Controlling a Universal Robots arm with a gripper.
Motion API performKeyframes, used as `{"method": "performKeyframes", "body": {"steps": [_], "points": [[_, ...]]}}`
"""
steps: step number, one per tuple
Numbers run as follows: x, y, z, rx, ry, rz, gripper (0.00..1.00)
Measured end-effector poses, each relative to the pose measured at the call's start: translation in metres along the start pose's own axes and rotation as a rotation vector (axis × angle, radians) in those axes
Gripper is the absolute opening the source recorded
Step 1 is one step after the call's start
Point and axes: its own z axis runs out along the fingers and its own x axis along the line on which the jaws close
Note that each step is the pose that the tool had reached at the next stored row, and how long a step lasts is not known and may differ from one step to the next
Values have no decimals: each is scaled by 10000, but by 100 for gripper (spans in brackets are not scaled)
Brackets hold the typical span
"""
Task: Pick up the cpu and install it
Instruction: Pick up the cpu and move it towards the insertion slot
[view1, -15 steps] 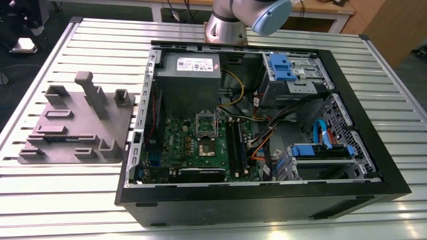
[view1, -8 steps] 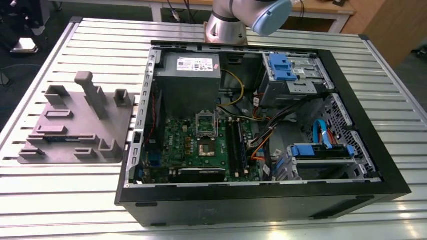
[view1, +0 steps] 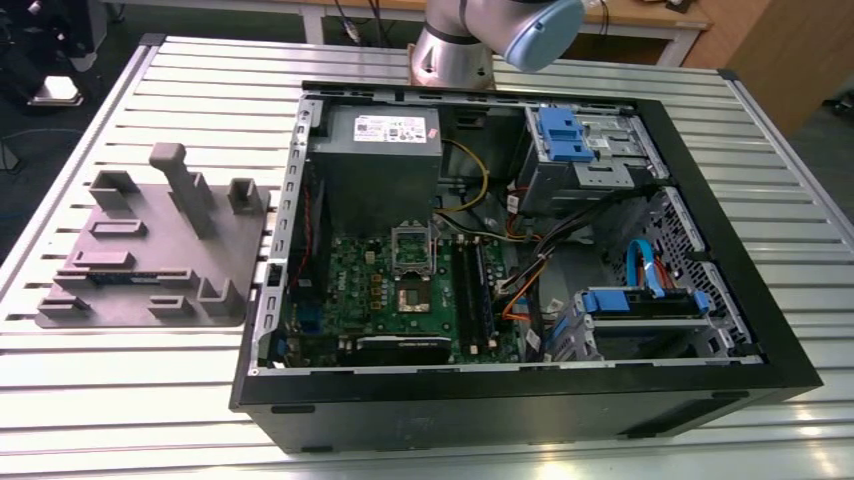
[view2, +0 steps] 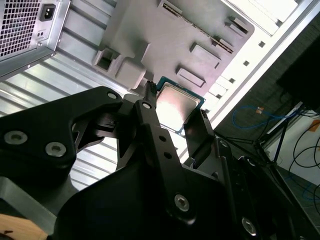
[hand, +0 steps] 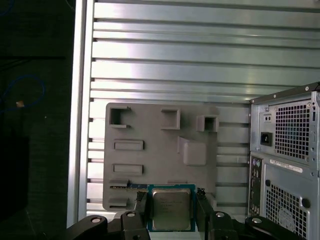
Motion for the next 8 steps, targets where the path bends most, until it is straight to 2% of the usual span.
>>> {"method": "performKeyframes", "body": {"steps": [8], "points": [[-36,0,1,-1,-1,0,47]]}}
